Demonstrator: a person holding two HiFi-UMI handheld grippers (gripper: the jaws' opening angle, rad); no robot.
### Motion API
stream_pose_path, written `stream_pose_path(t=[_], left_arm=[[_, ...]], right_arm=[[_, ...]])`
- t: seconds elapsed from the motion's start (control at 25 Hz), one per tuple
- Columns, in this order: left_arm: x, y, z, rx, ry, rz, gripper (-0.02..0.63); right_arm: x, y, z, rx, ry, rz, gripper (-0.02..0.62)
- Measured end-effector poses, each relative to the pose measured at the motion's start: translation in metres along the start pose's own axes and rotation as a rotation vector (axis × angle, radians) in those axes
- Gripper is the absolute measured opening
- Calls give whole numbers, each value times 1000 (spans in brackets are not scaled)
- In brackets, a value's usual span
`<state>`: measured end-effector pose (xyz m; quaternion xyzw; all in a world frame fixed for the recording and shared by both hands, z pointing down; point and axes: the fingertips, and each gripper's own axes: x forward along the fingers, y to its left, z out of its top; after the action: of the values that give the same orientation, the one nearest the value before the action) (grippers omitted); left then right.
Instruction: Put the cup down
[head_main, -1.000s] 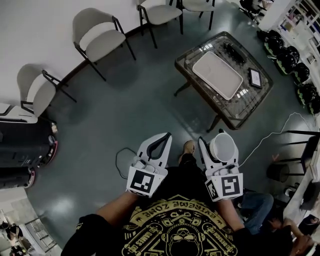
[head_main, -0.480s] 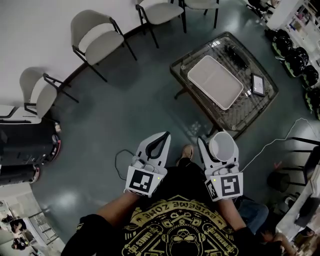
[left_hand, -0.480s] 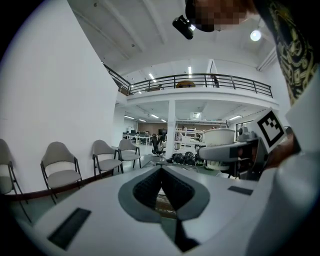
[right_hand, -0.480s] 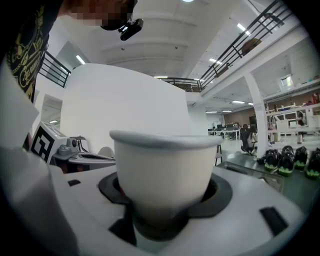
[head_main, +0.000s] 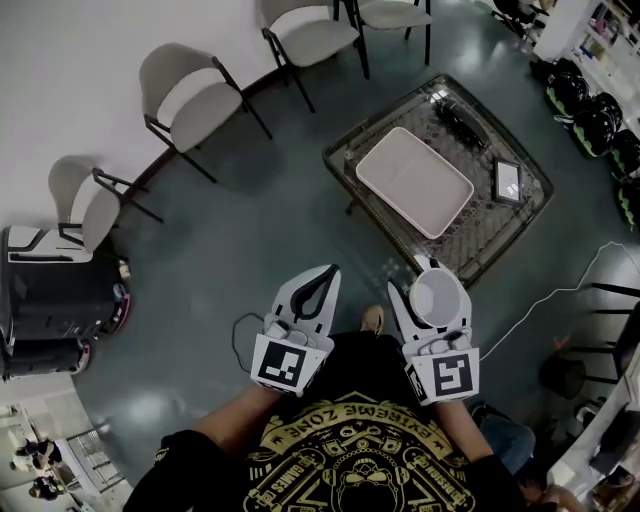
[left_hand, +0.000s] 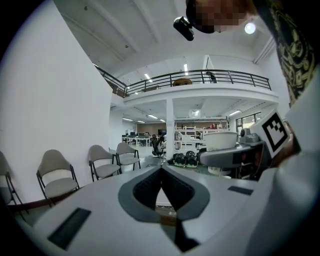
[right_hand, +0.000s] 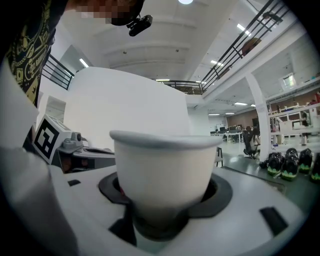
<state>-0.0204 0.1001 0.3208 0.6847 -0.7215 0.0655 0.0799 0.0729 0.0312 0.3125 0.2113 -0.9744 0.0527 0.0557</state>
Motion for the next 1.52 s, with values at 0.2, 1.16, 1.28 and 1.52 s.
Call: stream_pose_path(t=[0.2, 1.16, 1.28, 1.52], left_arm=[[13, -8, 5, 14, 19, -1, -3], [88, -50, 15, 73, 46, -192, -3], [99, -52, 22, 69, 13, -217, -3], [117, -41, 15, 63, 21, -246, -3]], right_arm=[[-2, -19, 0, 16, -8, -4, 275], [-14, -68, -6, 69, -28, -111, 275], [-10, -71, -8, 63, -15, -121, 275], [8, -79, -11, 52, 10, -147, 276]])
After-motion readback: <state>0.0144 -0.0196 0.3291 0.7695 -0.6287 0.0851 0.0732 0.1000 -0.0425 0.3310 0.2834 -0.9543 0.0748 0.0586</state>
